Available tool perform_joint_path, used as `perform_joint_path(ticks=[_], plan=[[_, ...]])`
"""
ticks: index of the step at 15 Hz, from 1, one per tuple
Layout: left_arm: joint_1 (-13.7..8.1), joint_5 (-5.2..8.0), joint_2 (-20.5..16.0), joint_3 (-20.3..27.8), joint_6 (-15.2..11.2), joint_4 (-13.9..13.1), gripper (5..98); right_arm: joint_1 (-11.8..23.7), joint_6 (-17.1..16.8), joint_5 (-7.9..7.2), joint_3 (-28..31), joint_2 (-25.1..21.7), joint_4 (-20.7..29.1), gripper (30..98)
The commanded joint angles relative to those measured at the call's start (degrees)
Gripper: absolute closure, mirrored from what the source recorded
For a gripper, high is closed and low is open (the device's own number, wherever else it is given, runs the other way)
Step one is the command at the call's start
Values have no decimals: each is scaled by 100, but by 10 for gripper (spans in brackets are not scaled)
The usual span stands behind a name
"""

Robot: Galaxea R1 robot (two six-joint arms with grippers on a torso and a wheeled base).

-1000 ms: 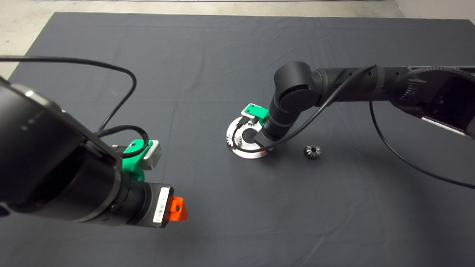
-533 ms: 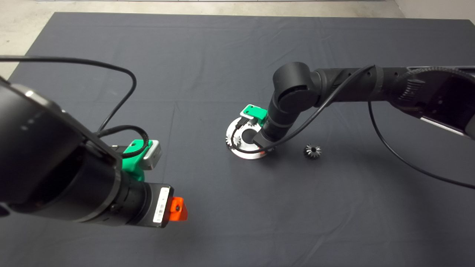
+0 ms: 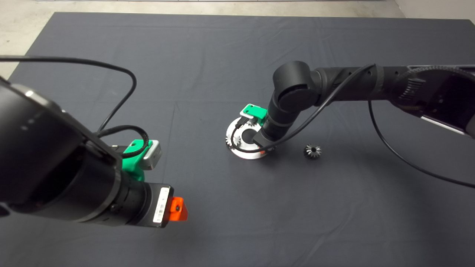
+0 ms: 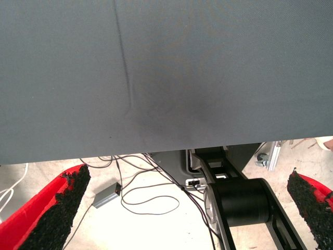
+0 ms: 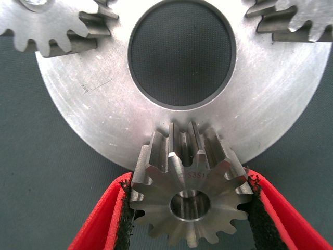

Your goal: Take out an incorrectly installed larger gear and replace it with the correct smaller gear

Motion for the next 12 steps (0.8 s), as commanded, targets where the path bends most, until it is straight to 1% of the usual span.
perform_joint_path(ticks=[1,8,10,12], plan=[[-125,12,11,88,18,-89,61,570,-22,-620,102,80,120,809],[-125,12,11,88,18,-89,60,632,-22,-620,111,75,133,809],[-118,12,11,88,18,-89,60,638,-22,-620,102,22,133,809],[-125,12,11,88,18,-89,61,640,22,-620,32,-173,133,809]])
